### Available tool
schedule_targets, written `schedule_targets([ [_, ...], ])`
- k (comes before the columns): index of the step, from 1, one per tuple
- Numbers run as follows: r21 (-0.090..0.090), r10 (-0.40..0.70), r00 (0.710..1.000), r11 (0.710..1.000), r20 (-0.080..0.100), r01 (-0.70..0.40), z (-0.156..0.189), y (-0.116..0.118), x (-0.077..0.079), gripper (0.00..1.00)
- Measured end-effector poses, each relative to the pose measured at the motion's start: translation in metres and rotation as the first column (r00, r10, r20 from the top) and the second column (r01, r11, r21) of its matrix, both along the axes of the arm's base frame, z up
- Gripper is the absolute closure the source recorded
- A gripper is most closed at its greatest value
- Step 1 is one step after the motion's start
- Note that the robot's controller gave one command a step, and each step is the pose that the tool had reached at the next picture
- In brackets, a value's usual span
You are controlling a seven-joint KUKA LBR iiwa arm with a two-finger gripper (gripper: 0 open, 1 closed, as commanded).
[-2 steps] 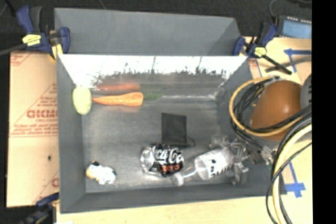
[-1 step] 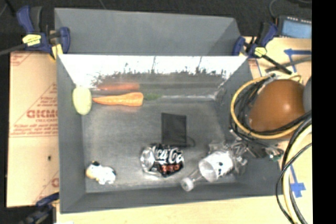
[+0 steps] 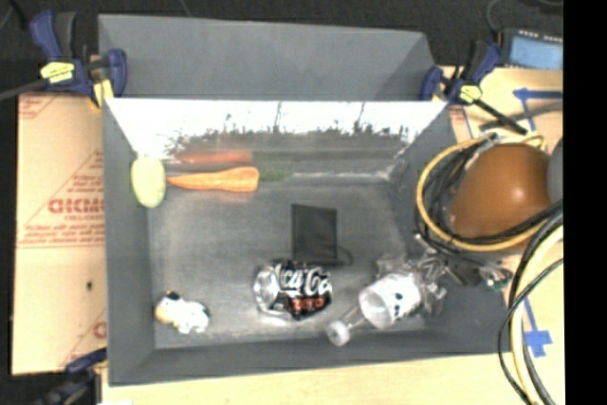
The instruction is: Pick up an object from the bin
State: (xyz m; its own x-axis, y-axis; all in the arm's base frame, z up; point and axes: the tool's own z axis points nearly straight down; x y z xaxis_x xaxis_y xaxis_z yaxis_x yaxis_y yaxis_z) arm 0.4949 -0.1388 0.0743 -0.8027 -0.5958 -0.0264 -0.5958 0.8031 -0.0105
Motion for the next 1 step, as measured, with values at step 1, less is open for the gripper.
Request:
schedule_targets([
  [1, 0.001, -0.050, 0.999, 0.999, 0.003, 0.050, 0.1371, -0.0049, 0.0041, 1.00],
])
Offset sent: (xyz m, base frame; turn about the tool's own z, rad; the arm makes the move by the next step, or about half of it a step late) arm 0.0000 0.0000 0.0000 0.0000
